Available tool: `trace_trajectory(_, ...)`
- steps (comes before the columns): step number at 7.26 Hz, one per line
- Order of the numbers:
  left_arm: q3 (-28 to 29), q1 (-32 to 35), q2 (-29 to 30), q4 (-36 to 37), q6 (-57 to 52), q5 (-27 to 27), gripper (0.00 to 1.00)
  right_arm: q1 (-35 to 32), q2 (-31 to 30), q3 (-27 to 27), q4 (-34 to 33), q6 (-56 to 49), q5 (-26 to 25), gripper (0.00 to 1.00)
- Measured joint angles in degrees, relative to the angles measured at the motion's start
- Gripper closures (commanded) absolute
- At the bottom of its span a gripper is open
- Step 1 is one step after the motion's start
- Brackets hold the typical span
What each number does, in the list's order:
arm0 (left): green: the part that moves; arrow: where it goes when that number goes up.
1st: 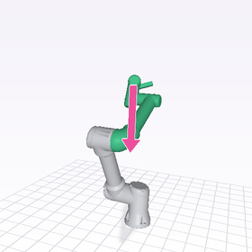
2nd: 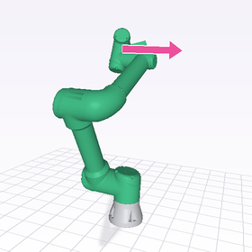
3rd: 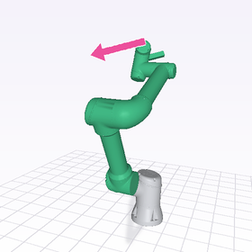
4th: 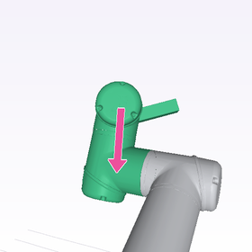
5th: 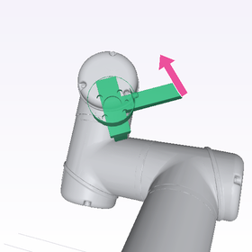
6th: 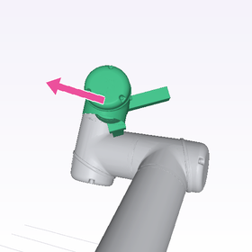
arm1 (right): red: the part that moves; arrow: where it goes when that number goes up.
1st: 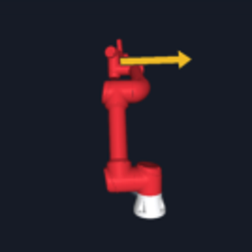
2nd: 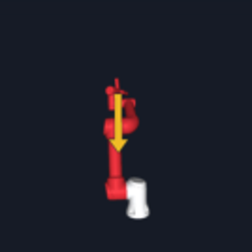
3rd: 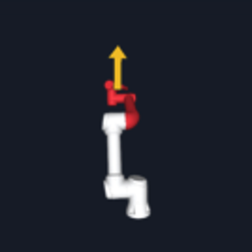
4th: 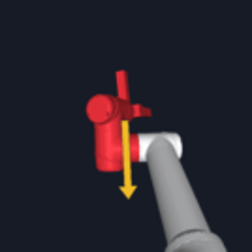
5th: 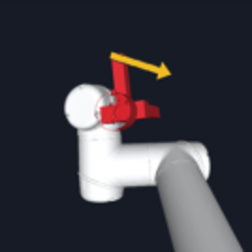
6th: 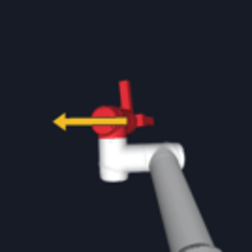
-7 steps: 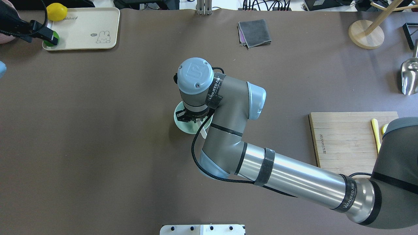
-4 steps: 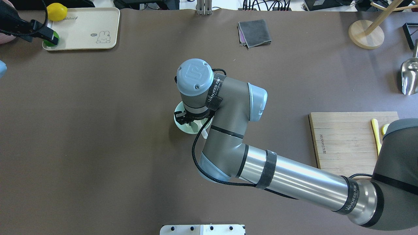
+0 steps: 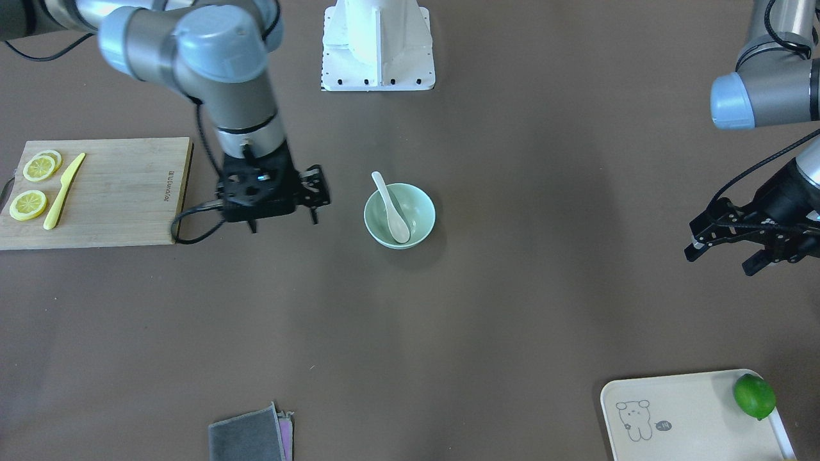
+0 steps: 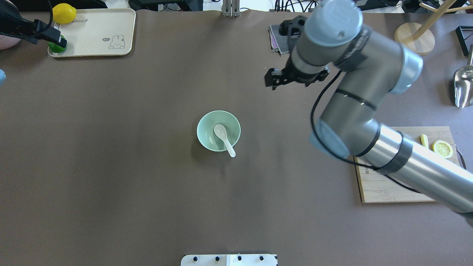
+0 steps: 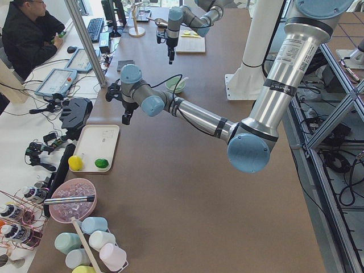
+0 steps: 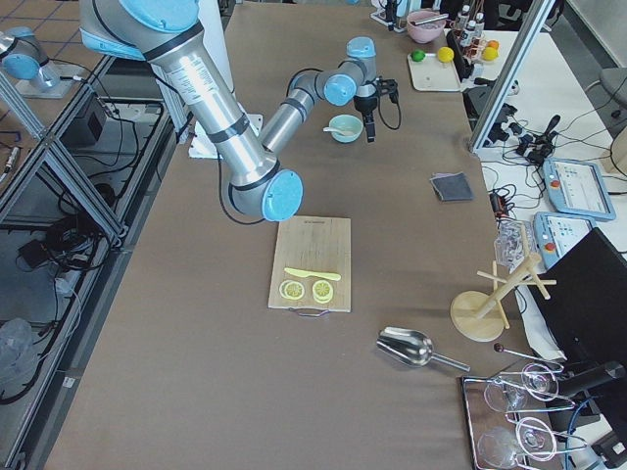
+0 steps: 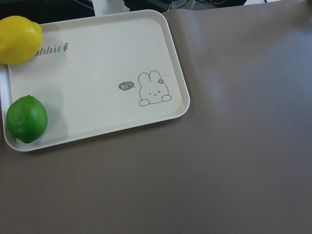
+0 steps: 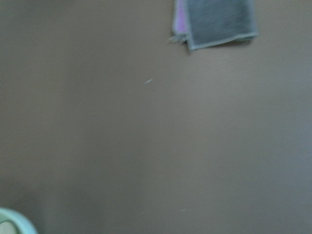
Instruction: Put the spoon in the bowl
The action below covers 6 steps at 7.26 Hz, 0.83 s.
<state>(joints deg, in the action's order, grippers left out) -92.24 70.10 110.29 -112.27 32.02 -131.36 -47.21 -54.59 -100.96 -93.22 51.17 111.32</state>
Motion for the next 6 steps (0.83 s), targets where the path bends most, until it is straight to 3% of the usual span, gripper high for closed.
trace_trajectory(2,-0.3,-0.1,-0.2,-1.2,-0.2,1.9,0.02,-12.0,-6.1,-1.5,0.1,-7.6,6.5,0.0)
trace_trajectory(4,-0.2,-0.2,-0.4,-1.3,-0.4,6.3,0.02,-17.6,-11.3,-2.4,0.1,-9.4,8.4,0.0)
trace_trajectory(6,-0.5,-0.1,-2.5,-0.2,-0.8,7.2,0.02,-22.7,-17.2,-3.0,-0.5,-12.8,12.1,0.0)
